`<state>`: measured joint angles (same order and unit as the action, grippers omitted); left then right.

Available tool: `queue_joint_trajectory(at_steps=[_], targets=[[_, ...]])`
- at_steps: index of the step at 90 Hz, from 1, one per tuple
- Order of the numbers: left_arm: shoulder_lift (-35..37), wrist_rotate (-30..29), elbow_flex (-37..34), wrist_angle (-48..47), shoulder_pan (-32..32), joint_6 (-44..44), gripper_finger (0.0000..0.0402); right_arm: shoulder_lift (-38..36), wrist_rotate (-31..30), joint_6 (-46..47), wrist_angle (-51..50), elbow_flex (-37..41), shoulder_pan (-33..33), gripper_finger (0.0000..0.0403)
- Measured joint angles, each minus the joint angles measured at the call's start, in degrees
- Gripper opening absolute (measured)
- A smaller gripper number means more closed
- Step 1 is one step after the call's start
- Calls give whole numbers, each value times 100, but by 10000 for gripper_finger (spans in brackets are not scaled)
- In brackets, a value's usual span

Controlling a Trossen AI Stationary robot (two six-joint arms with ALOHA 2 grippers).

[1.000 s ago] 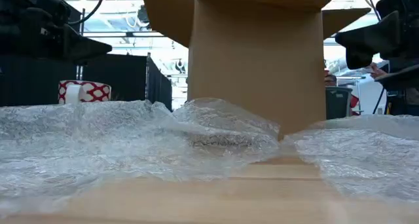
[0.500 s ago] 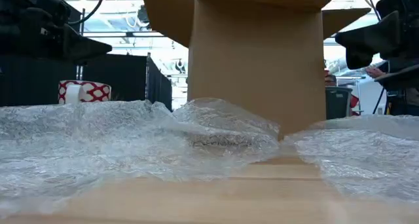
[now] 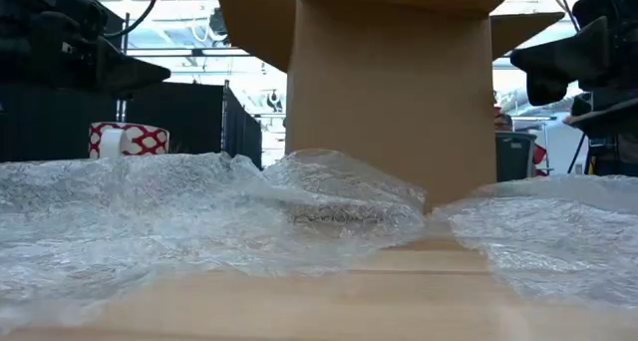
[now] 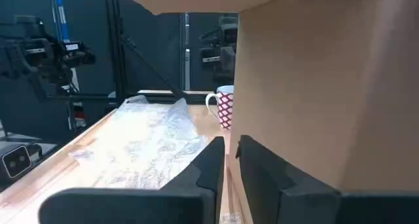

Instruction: Wrap mug

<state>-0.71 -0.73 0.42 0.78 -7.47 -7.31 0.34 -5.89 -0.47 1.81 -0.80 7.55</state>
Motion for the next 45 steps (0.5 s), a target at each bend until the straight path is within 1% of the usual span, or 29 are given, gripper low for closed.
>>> queue_joint_trajectory(at_steps=[45], targets=[[-2,-35,1,0,0,-2,0,2,0,0,0,1,-2,34]])
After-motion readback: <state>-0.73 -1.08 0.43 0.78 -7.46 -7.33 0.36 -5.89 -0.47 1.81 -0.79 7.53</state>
